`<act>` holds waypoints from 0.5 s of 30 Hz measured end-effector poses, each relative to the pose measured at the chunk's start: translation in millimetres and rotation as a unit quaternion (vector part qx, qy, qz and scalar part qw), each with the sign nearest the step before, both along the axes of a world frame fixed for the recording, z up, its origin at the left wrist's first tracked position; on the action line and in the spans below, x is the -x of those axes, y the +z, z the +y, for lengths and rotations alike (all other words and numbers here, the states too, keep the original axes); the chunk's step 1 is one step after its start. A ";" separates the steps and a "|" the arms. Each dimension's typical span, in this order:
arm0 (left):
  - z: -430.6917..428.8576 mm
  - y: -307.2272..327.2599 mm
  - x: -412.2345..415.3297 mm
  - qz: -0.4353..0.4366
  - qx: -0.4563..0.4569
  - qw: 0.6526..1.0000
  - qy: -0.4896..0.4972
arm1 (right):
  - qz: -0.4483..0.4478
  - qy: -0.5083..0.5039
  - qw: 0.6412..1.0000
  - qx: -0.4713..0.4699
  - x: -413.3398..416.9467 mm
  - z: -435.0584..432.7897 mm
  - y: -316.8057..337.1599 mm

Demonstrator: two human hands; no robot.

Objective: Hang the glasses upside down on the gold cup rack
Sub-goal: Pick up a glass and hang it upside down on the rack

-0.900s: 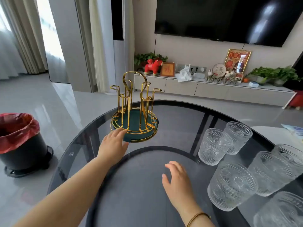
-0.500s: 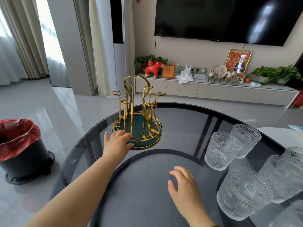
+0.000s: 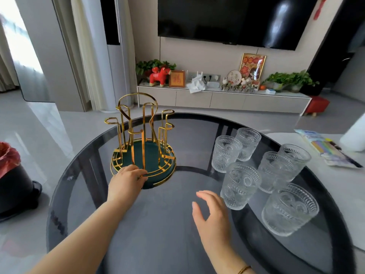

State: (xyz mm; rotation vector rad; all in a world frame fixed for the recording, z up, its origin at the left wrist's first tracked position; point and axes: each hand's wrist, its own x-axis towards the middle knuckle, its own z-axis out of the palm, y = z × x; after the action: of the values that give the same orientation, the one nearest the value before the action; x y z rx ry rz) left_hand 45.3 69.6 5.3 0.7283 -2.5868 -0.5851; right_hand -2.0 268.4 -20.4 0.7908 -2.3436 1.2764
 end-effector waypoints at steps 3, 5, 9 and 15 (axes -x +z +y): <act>11.8 -0.6 -6.7 -0.004 0.003 1.000 -0.003 | 0.038 -0.106 0.990 0.089 -10.5 17.9 6.6; 16.1 -3.5 -9.2 -0.028 0.014 1.000 -0.003 | 0.007 -0.160 0.979 0.127 -9.2 25.0 6.4; 25.7 -18.9 -17.5 -0.075 0.056 0.996 -0.002 | -0.112 -0.187 0.963 0.157 2.8 31.6 3.6; 26.3 -29.4 -20.1 -0.075 0.077 0.994 -0.008 | -0.217 -0.146 0.954 0.146 33.4 30.8 -1.2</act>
State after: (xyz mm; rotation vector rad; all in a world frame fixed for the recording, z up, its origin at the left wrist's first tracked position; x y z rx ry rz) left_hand 65.4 95.9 -24.2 0.7251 -2.7415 -0.3421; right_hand -35.3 299.2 -21.6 0.0656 -2.3823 1.7361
